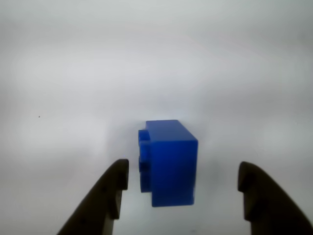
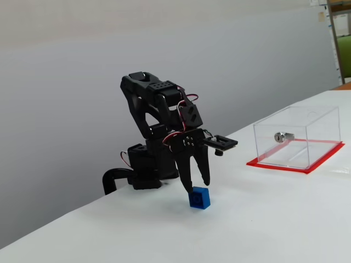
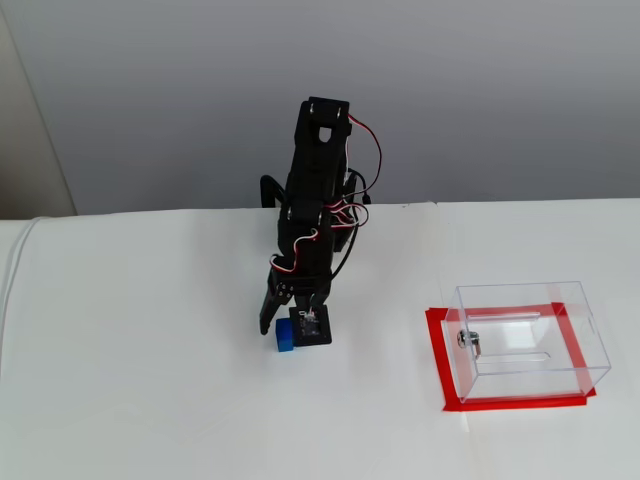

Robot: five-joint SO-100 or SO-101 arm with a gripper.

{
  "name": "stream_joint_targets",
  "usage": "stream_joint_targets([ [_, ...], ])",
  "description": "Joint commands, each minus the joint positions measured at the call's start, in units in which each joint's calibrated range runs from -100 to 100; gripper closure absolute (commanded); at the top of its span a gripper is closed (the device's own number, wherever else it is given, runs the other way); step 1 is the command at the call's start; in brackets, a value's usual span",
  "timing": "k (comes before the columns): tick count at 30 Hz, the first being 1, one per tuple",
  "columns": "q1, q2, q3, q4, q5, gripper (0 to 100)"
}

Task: Pick the blue lego brick and place it into the transparent box

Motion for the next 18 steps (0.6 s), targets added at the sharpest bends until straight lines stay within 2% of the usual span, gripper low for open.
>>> stream_joint_targets([
  [1,0.01,2.51,-1.72,-0.54,0.14,75],
  [18,-0.14,8.53,-1.90,-3.76,-0.12,75],
])
